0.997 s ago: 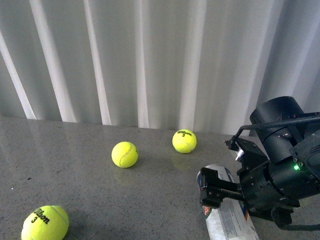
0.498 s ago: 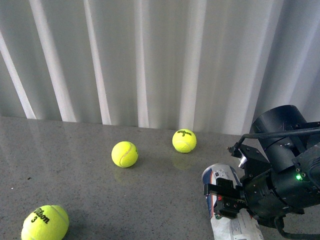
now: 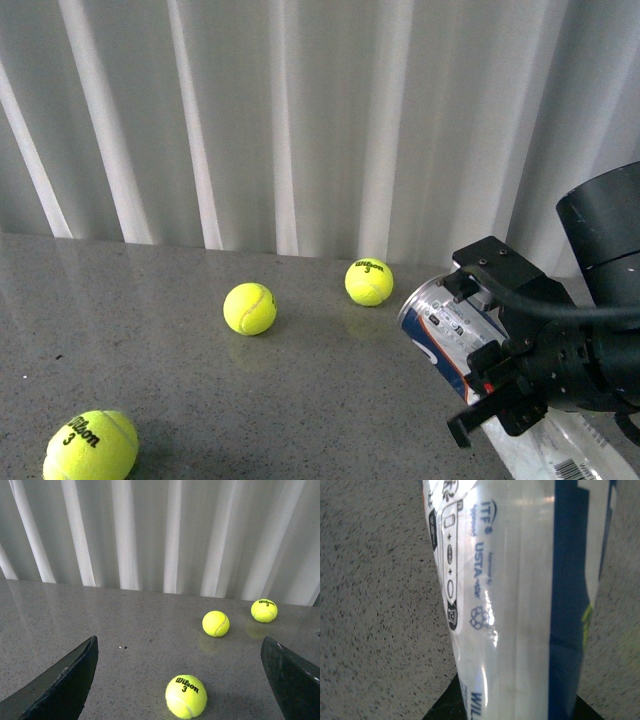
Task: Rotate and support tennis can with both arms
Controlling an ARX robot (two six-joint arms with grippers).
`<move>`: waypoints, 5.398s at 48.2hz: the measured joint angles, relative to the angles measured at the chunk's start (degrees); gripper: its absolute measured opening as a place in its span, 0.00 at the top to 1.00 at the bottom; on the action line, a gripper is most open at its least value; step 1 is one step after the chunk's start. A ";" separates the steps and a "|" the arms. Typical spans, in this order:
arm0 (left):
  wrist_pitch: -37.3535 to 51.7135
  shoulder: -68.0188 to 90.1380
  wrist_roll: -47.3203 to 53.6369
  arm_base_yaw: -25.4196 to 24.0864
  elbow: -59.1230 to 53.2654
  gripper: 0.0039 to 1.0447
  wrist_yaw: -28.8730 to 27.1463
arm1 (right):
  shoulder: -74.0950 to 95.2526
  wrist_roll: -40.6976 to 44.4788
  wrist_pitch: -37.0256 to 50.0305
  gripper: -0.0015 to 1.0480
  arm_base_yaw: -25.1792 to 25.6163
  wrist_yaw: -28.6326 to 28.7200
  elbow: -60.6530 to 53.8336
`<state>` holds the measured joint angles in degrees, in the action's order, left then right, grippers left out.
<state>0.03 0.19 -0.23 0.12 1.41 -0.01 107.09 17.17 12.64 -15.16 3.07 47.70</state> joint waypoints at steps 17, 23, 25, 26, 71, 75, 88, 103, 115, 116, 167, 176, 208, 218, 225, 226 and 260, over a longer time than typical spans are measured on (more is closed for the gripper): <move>0.00 0.00 0.00 0.00 0.00 0.06 -0.02 | -3.37 48.39 10.08 0.88 -4.92 0.00 -10.05; 0.00 0.00 0.00 0.00 0.00 0.06 0.00 | -0.66 55.95 11.32 0.89 -5.18 -0.11 -8.59; 0.00 0.00 0.00 0.00 0.00 0.06 0.00 | 0.63 57.22 11.76 0.89 -5.29 -0.52 -7.76; 0.00 0.00 0.00 0.00 0.00 0.06 0.00 | 1.20 57.37 11.87 0.89 -5.40 -0.55 -7.39; 0.00 0.00 0.00 0.00 0.00 0.06 -0.02 | 10.56 50.23 20.09 0.71 -11.54 -0.74 -7.02; 0.00 0.00 0.00 0.00 0.00 0.06 -0.02 | 10.56 50.05 20.09 0.61 -11.74 -0.74 -7.54; 0.00 0.00 0.00 0.00 0.00 0.06 0.00 | 9.53 49.37 19.87 0.14 -11.47 -1.77 -8.59; 0.00 0.00 0.00 0.00 0.00 0.06 0.00 | 4.87 47.17 17.92 0.07 -12.02 -2.36 -9.99; 0.00 0.00 0.00 0.00 0.00 0.06 0.00 | -4.70 44.98 12.76 0.07 -12.74 -0.90 -12.17; 0.00 0.00 -0.02 0.00 0.00 0.06 0.00 | -6.58 44.28 11.78 0.07 -12.74 -0.26 -12.37; 0.00 0.00 0.00 0.00 0.00 0.06 -0.02 | -73.90 -16.17 13.59 0.83 15.02 -3.04 -41.09; 0.00 0.00 0.00 0.00 0.00 0.06 0.00 | -79.41 -16.41 10.58 0.97 15.02 -3.02 -43.67; 0.00 0.00 0.00 0.00 0.00 0.06 0.00 | -93.61 -16.46 1.03 0.97 15.02 -3.02 -47.47; 0.00 0.00 0.00 0.00 0.00 0.06 0.00 | -97.11 -16.46 -2.45 0.97 15.02 -3.02 -47.47; 0.00 0.00 0.00 0.00 0.00 0.06 -0.02 | -106.47 -16.46 -12.28 0.97 15.02 -2.97 -47.43; 0.00 0.00 0.00 0.00 0.00 0.06 -0.02 | -106.77 -16.46 -12.31 0.97 15.02 -2.97 -47.43; 0.00 -0.07 0.00 0.00 0.00 0.06 0.00 | -106.84 -16.48 -12.57 0.06 15.02 -2.97 -47.43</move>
<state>0.03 0.12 -0.23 0.12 1.41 -0.01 0.25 0.69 0.08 -0.14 0.10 0.27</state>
